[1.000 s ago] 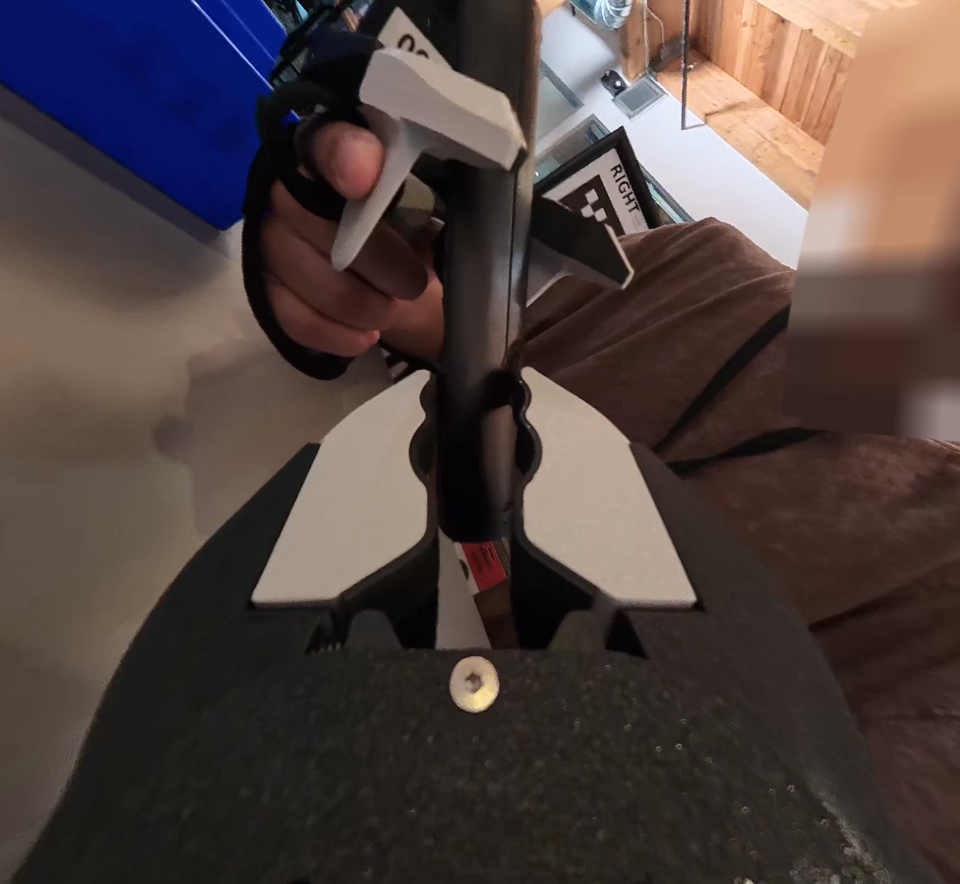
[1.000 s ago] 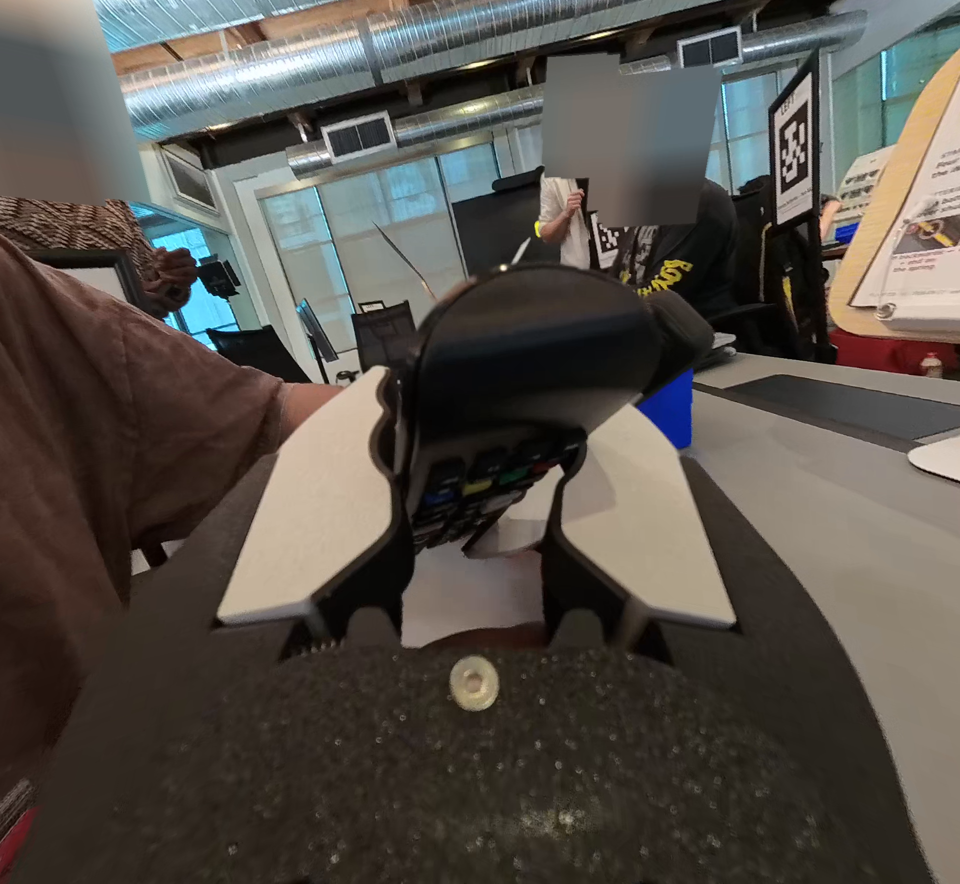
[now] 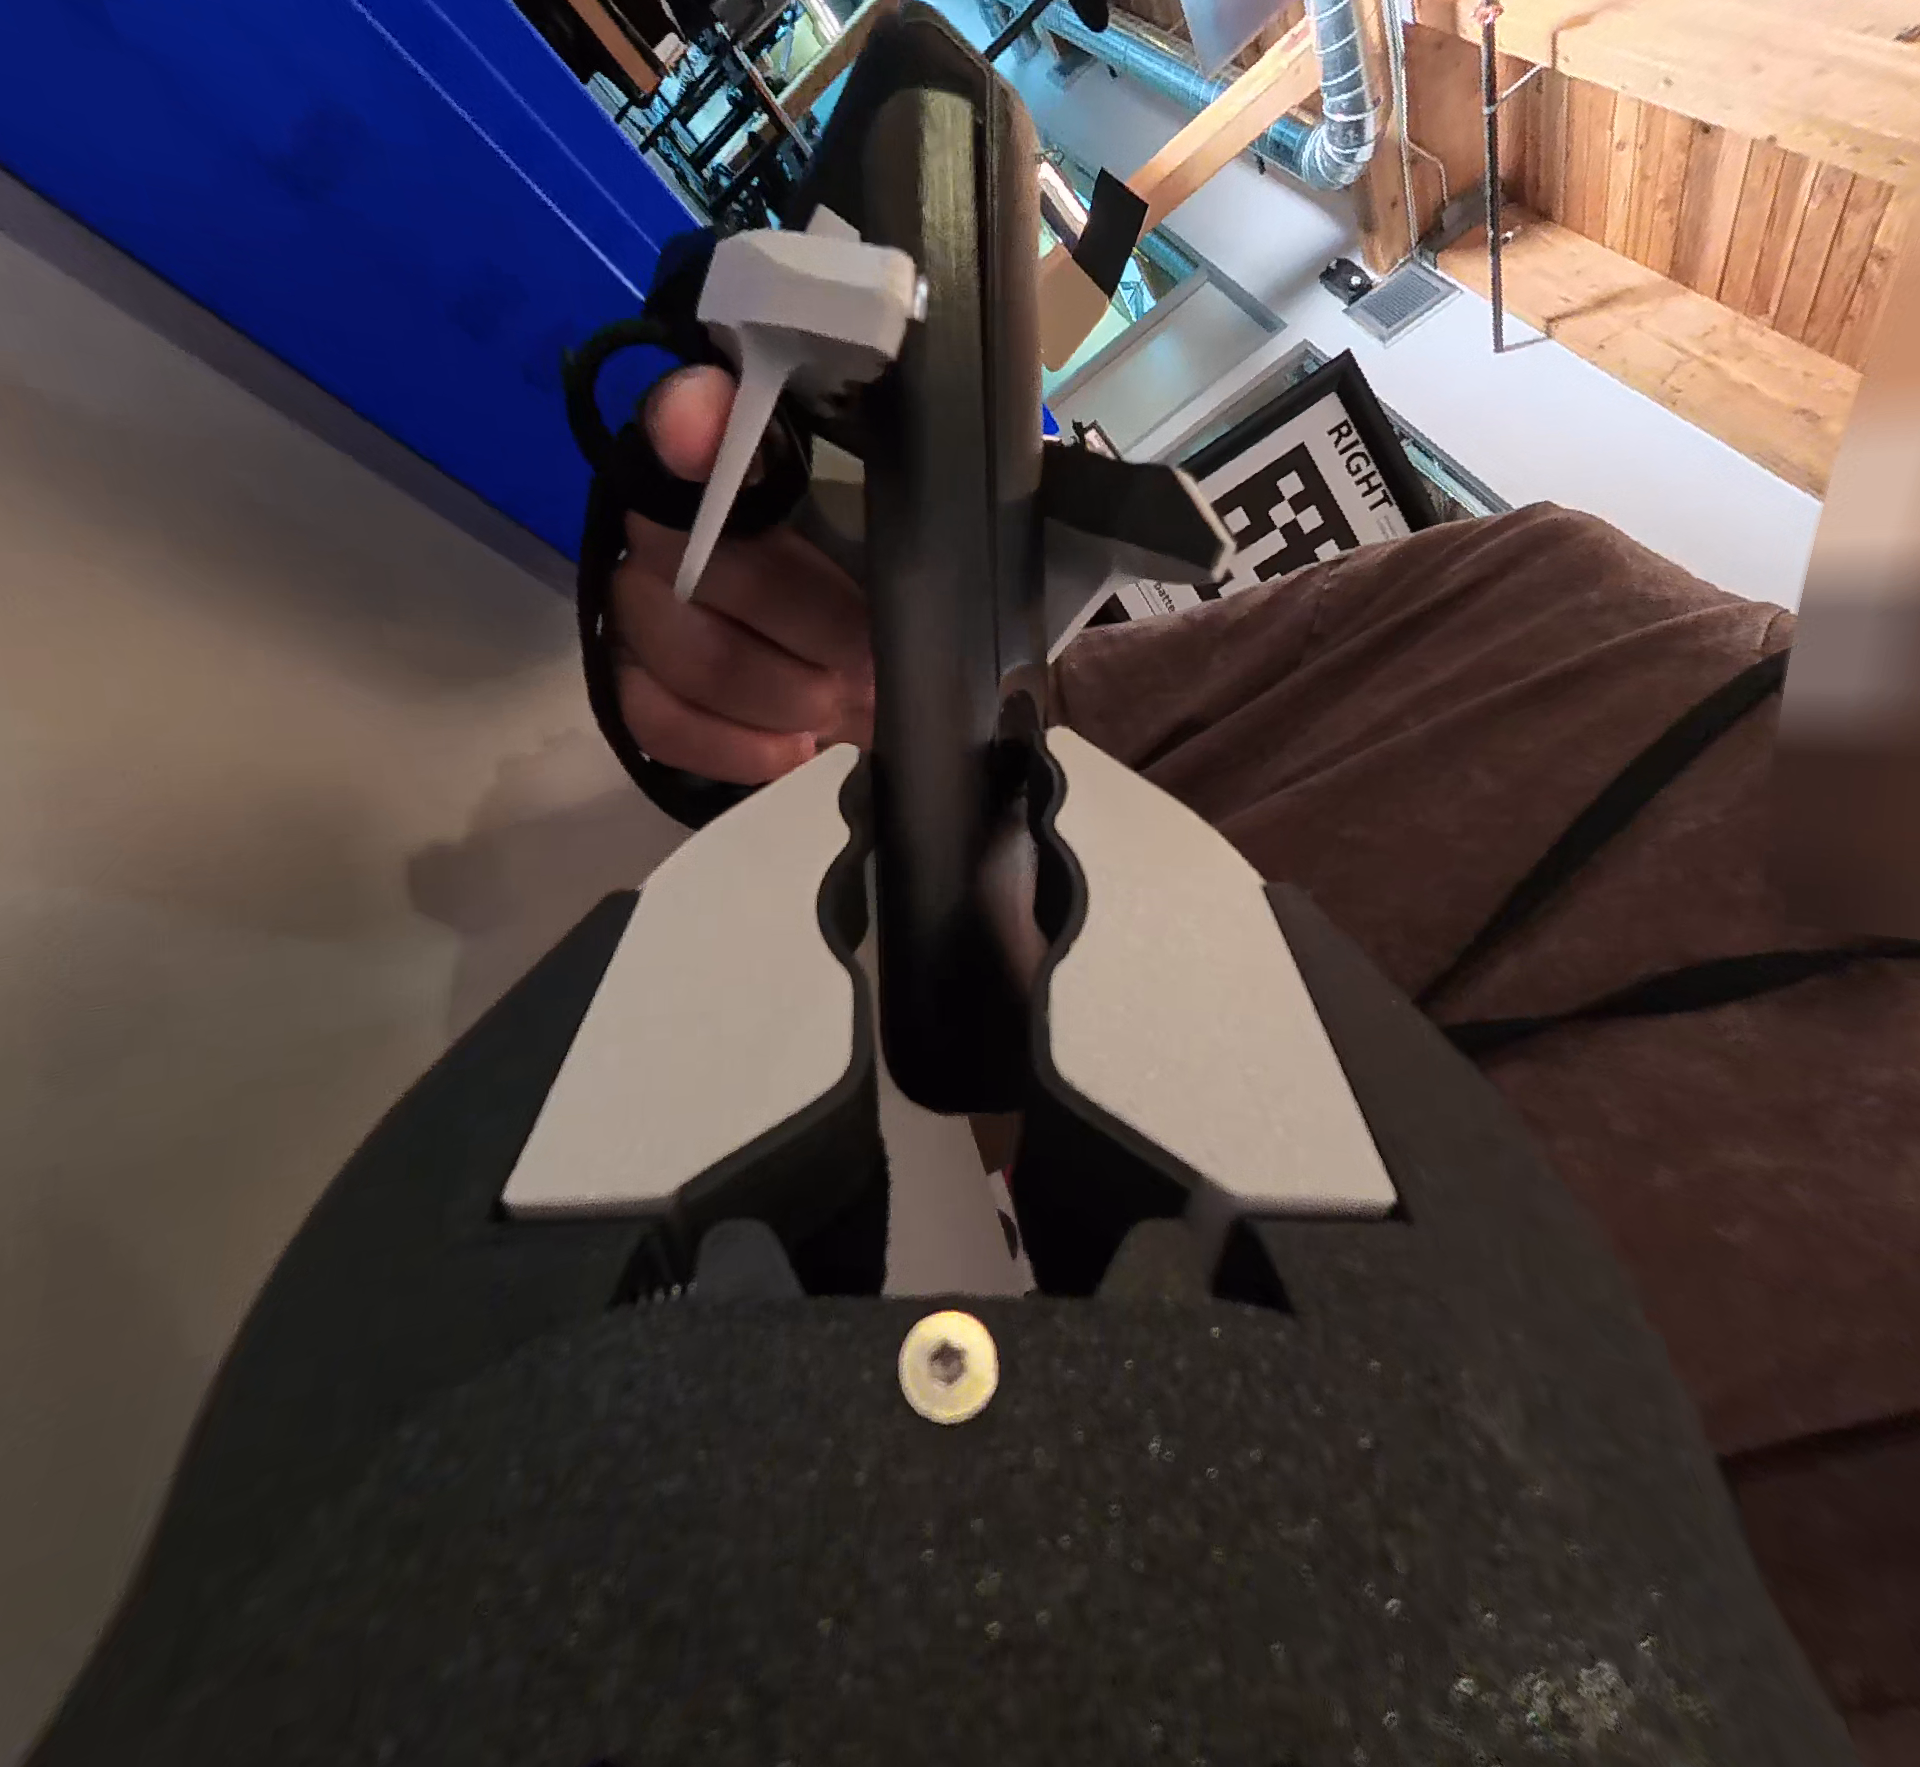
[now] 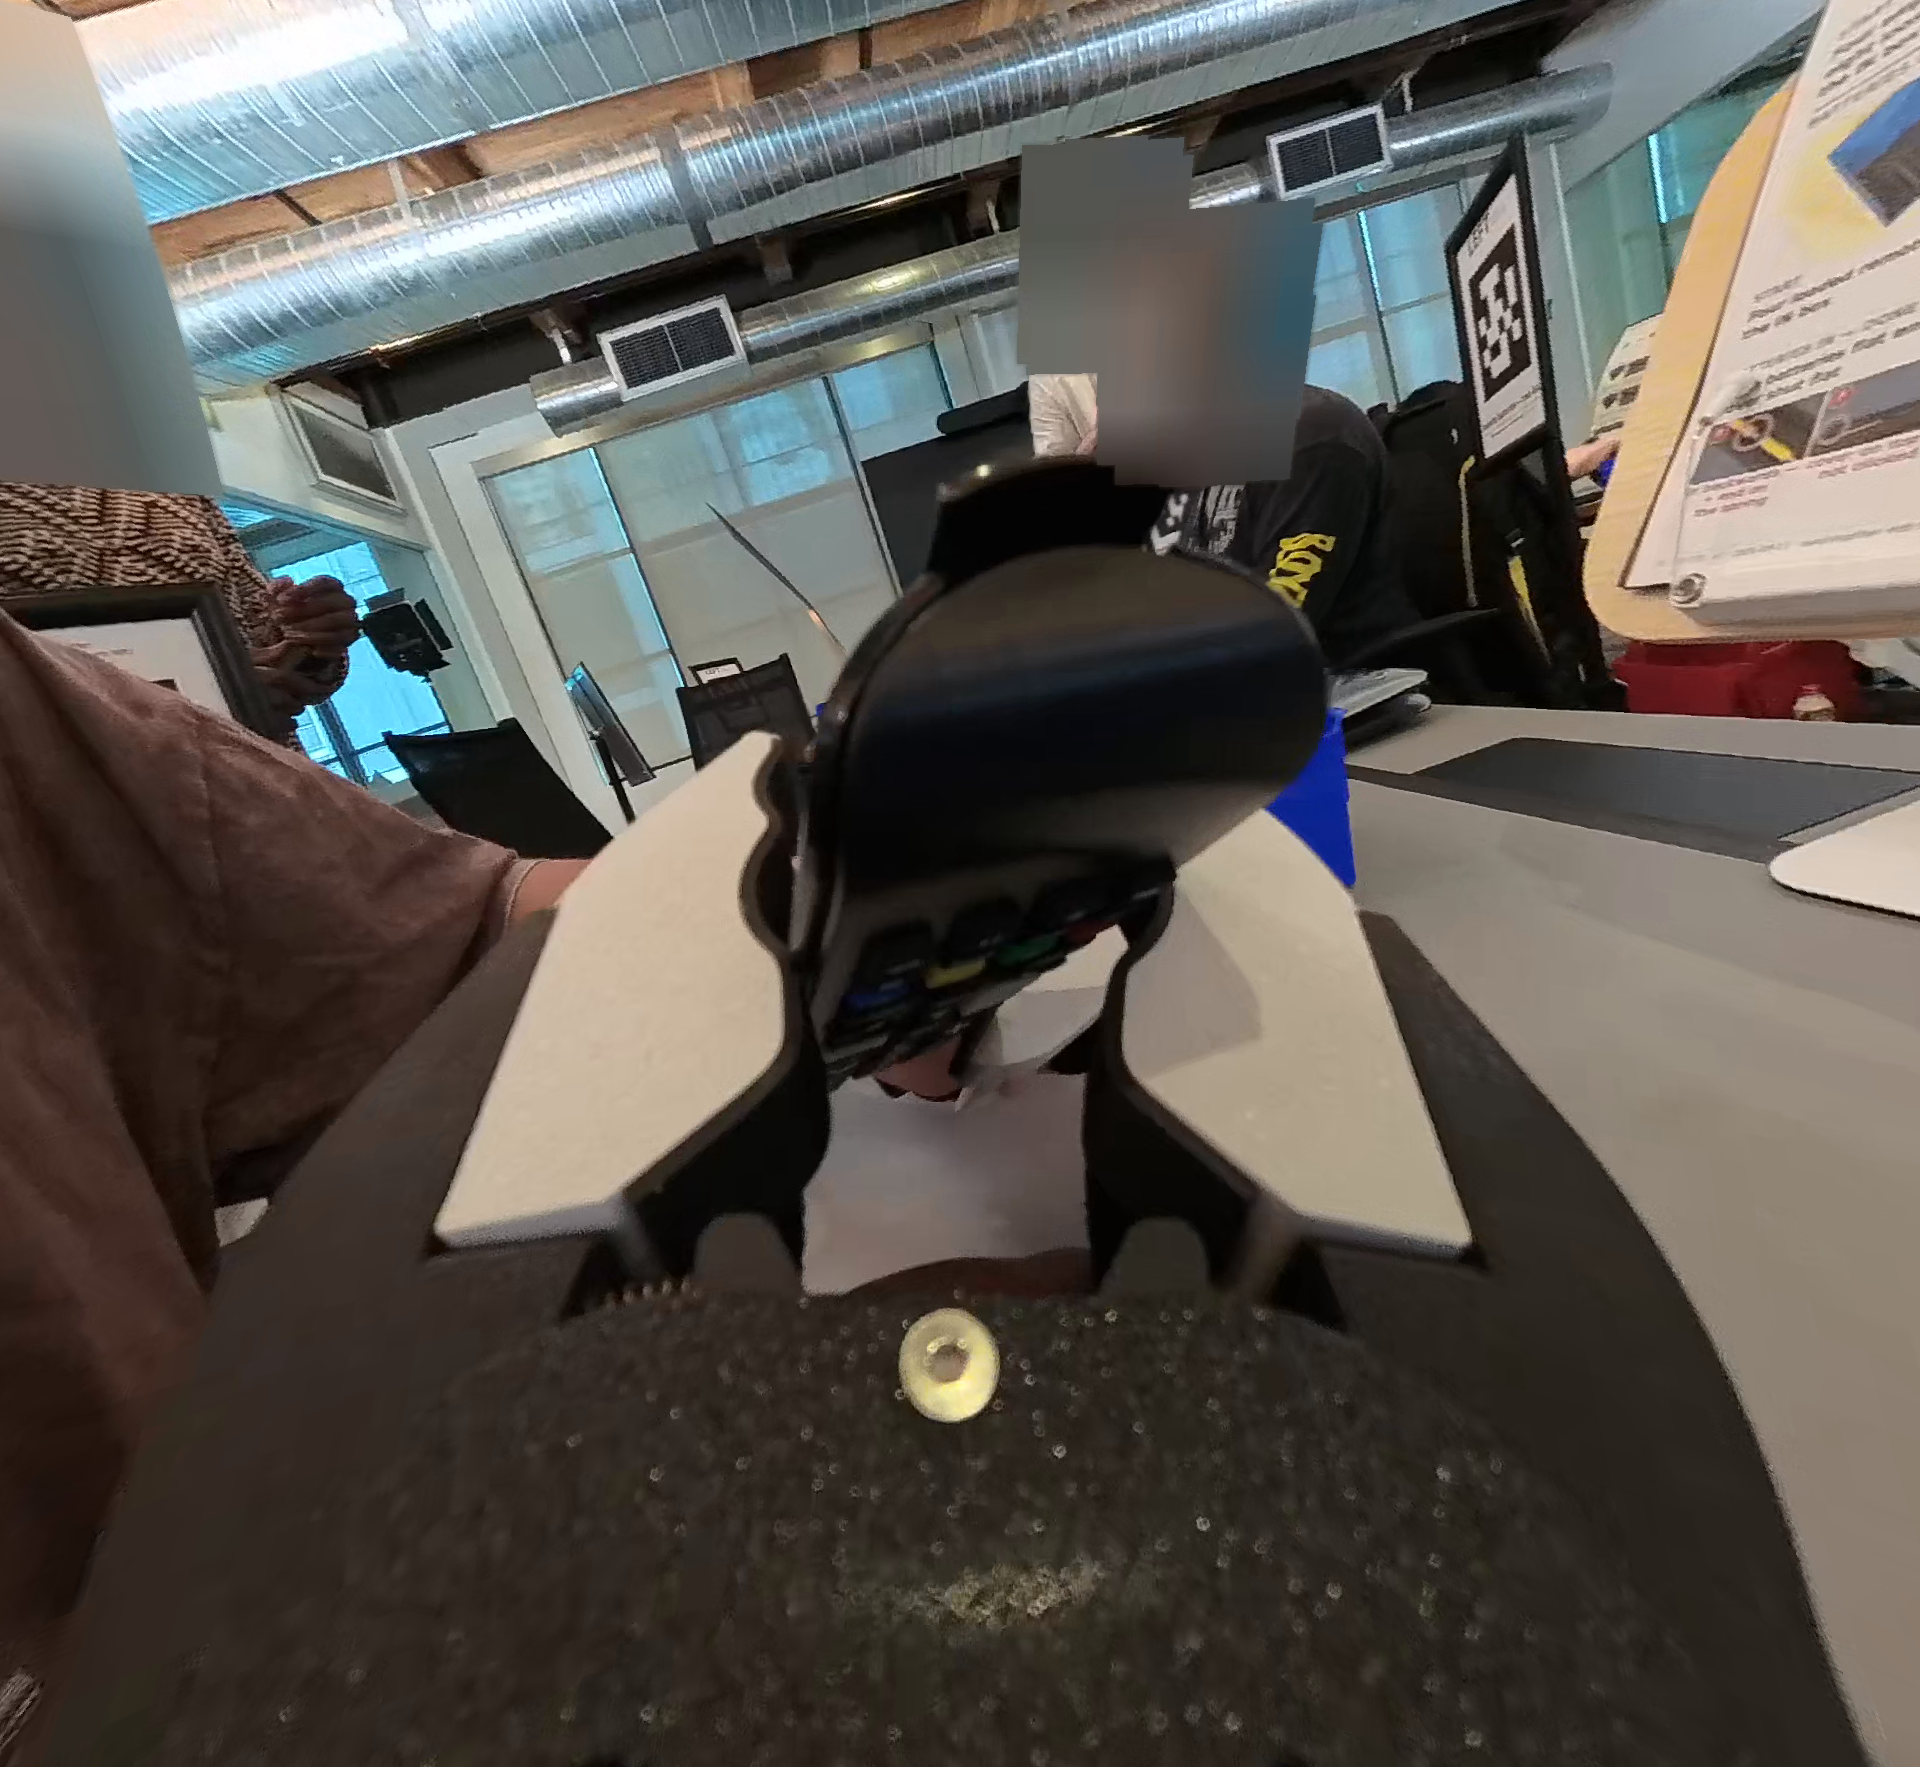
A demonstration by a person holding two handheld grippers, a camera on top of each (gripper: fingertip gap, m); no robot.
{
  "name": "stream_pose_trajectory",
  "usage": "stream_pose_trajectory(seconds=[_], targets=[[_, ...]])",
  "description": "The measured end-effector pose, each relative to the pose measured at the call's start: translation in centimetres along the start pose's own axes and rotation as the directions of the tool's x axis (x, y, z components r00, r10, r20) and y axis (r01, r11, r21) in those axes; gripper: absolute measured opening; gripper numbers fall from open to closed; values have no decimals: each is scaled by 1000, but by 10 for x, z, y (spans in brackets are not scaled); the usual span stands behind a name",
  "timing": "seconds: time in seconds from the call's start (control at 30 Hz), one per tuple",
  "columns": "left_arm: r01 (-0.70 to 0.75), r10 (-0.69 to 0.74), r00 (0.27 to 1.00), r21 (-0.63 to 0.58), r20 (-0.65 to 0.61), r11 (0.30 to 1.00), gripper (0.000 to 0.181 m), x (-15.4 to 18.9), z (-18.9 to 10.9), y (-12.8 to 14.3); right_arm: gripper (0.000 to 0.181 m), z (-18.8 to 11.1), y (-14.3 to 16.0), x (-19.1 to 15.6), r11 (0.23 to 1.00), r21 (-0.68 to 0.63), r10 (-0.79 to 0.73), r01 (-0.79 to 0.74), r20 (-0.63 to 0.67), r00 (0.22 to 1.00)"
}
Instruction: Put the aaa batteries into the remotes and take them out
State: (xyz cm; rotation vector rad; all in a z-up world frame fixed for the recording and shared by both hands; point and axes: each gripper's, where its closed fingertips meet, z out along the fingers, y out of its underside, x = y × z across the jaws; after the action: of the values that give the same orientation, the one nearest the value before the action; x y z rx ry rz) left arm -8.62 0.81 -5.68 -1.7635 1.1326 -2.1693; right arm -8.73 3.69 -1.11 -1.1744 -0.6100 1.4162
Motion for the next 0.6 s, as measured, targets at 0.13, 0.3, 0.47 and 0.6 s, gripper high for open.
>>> stream_pose_trajectory(seconds=[0.13, 0.3, 0.47, 0.6], targets=[[7, -7, 1000, -14, -18, 1000, 28, 4, -2, 2, 60, 2, 1, -3, 1000, -5, -3, 3, 19, 1000], [24, -24, 1000, -20, -5, 999, 27, -1, -2, 5, 60, 2, 5, -3, 1000, -11, -19, 19, 2, 1000], [21, -21, 999, 13, 27, 1000, 28, -7, -2, -1, 60, -1, 5, 4, 999, 2, -33, 33, -42, 999], [47, -47, 998, 15, 51, 999, 29, -11, -2, -1, 60, -1, 6, 6, 998, -13, -55, 54, -66, 996]])
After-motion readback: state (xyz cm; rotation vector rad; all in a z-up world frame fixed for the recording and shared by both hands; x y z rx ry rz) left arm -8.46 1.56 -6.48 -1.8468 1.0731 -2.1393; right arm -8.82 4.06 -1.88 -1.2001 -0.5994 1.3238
